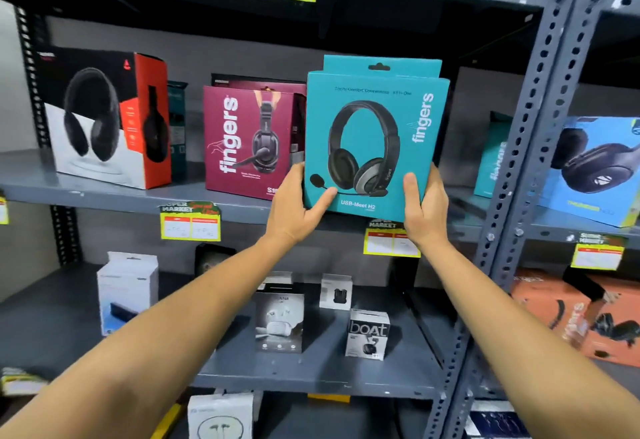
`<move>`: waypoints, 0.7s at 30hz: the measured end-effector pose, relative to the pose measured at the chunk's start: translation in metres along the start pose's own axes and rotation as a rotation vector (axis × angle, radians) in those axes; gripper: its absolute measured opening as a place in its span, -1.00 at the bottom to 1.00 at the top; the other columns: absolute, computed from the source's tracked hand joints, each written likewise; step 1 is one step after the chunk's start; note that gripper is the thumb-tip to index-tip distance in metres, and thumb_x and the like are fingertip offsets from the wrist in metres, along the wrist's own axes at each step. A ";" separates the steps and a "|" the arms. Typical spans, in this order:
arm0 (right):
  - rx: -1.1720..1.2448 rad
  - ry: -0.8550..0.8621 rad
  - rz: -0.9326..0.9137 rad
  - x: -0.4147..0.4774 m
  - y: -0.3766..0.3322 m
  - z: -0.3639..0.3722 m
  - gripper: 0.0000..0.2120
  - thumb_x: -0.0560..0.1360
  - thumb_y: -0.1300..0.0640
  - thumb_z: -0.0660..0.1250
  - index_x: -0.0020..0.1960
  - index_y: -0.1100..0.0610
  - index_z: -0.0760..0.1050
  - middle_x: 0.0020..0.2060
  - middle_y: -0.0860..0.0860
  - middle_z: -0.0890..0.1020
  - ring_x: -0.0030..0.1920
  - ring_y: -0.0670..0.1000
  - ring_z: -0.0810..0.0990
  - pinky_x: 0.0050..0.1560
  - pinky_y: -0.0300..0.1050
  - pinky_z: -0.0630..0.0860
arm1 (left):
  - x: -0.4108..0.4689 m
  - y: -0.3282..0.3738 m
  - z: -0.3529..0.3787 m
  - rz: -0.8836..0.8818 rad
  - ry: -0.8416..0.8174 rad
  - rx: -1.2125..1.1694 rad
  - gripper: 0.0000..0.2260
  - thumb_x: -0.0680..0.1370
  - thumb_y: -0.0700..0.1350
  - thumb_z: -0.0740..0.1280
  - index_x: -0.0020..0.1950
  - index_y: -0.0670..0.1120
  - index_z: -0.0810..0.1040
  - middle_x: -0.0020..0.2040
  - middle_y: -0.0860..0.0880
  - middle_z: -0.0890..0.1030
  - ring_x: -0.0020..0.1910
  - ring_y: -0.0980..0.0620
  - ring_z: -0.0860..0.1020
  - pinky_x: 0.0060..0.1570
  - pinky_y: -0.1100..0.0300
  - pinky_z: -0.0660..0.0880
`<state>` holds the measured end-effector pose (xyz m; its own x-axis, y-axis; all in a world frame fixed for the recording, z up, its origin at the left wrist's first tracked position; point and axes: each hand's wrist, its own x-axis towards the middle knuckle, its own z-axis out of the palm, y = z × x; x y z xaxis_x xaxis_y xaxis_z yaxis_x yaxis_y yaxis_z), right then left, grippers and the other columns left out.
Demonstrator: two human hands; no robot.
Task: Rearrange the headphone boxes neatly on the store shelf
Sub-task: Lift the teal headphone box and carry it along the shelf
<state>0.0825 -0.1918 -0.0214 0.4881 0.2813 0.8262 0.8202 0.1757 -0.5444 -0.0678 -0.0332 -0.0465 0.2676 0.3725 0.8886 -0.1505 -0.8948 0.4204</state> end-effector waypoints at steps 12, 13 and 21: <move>0.093 -0.112 -0.165 -0.033 -0.097 0.128 -0.52 0.58 -0.10 0.11 0.27 0.24 0.47 0.07 0.09 0.64 0.00 0.10 0.59 -0.02 -0.26 0.39 | -0.017 -0.033 -0.162 0.007 0.231 0.191 -0.52 0.49 0.11 0.30 0.23 -0.23 0.42 0.02 -0.08 0.43 -0.02 0.06 0.44 -0.03 0.39 0.38; 0.062 -0.114 -0.187 -0.036 -0.105 0.142 -0.53 0.58 -0.08 0.12 0.26 0.25 0.49 0.06 0.12 0.66 -0.01 0.14 0.61 -0.06 -0.32 0.35 | -0.018 -0.040 -0.177 -0.004 0.236 0.204 -0.53 0.50 0.11 0.29 0.22 -0.22 0.42 0.02 -0.08 0.43 -0.02 0.04 0.44 -0.03 0.35 0.40; 0.077 -0.121 -0.236 -0.061 -0.196 0.291 -0.48 0.55 -0.19 0.15 0.26 0.18 0.53 -0.01 0.08 0.73 -0.09 0.12 0.68 -0.19 -0.48 0.33 | -0.012 -0.111 -0.339 0.012 0.301 0.362 -0.54 0.51 0.10 0.26 0.17 -0.28 0.41 -0.02 -0.06 0.38 -0.10 0.22 0.39 -0.10 0.45 0.36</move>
<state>-0.1944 0.0312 -0.0069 0.2431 0.3343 0.9106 0.8798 0.3193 -0.3522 -0.3771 0.1454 -0.0412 -0.0277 0.3689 0.9291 0.2037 -0.9078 0.3665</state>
